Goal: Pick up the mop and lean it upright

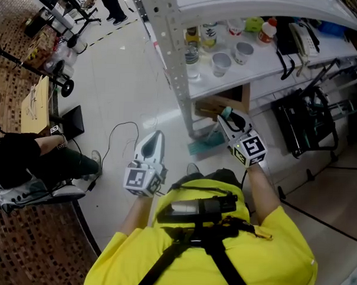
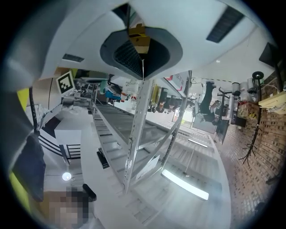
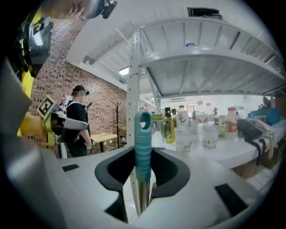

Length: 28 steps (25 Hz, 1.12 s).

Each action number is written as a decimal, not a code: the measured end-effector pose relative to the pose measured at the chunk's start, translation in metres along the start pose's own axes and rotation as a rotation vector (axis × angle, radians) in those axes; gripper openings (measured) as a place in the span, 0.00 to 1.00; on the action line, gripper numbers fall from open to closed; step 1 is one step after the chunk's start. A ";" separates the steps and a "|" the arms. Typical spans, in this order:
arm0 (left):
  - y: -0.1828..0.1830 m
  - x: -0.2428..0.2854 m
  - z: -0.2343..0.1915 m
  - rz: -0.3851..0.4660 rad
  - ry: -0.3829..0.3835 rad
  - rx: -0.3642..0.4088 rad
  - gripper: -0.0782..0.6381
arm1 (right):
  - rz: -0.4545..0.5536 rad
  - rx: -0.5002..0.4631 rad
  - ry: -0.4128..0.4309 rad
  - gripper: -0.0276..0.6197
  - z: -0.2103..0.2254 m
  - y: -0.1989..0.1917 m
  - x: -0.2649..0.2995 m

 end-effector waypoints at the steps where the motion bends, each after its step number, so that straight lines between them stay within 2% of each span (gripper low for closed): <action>1: -0.003 -0.001 -0.001 -0.012 0.004 -0.001 0.13 | -0.027 0.000 0.000 0.23 0.004 -0.013 0.012; 6: -0.006 -0.014 -0.007 -0.032 0.007 0.002 0.13 | -0.170 0.010 0.002 0.23 0.022 -0.077 0.069; 10: -0.007 -0.021 -0.014 -0.045 0.038 -0.004 0.13 | -0.255 0.020 -0.015 0.23 0.032 -0.109 0.102; 20: -0.015 -0.021 -0.026 -0.076 0.072 -0.036 0.13 | -0.254 0.043 -0.024 0.23 0.045 -0.106 0.146; 25: -0.016 -0.012 -0.023 -0.077 0.047 -0.031 0.13 | -0.246 0.062 -0.027 0.24 0.042 -0.106 0.147; 28: -0.015 -0.008 -0.024 -0.078 0.039 -0.031 0.13 | -0.238 0.062 -0.034 0.38 0.042 -0.104 0.142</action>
Point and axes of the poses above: the fingertips, and each gripper's own axes: x forward along the fingers, z to its right, y out of its top, the point moved 7 cm from there along -x, backward along the fingers, and after that the axes turned 6 degrees about -z, right-handed, at the moved point
